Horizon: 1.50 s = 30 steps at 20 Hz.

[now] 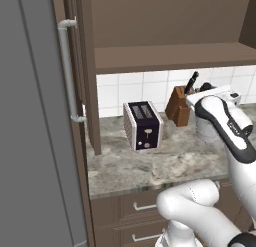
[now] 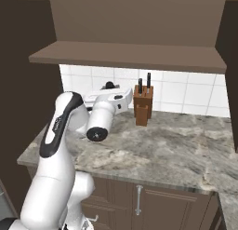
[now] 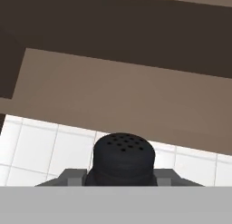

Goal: Retrieve the shaker from the cabinet and place it next the steak on a plate on the dining table.

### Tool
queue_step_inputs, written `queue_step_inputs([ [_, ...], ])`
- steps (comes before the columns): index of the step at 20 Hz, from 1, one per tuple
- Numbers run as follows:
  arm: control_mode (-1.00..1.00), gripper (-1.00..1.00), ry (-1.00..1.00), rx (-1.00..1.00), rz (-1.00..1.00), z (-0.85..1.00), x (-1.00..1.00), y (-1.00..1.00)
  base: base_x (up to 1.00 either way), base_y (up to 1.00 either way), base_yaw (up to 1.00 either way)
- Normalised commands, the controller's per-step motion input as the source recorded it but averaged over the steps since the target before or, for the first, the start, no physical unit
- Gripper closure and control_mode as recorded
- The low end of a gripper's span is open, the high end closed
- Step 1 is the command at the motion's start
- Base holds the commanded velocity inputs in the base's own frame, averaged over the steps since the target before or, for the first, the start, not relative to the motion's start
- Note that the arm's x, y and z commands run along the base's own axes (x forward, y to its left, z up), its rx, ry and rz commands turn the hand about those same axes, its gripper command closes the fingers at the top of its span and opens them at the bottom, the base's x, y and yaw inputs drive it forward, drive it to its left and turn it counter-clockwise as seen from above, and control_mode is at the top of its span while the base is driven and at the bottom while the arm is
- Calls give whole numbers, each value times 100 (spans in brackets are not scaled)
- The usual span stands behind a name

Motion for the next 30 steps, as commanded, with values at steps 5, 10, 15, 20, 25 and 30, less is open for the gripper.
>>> queue_step_inputs([
  [5, 100, 100, 0, 0, 0, 0, 3, 0, -5, -3, 0],
  [10, 100, 100, 0, 0, 0, 0, 0, 0, -65, -7, 0],
  [15, 100, 100, 0, 0, 0, 0, 0, 0, -84, -11, 4],
  [20, 100, 100, 0, 0, 0, 0, 0, 0, -57, -11, 27],
  [25, 100, 100, 0, 0, 0, 0, 0, 0, -36, -2, 38],
  [30, 100, 100, 0, 0, 0, 0, 0, 0, -28, 0, 52],
])
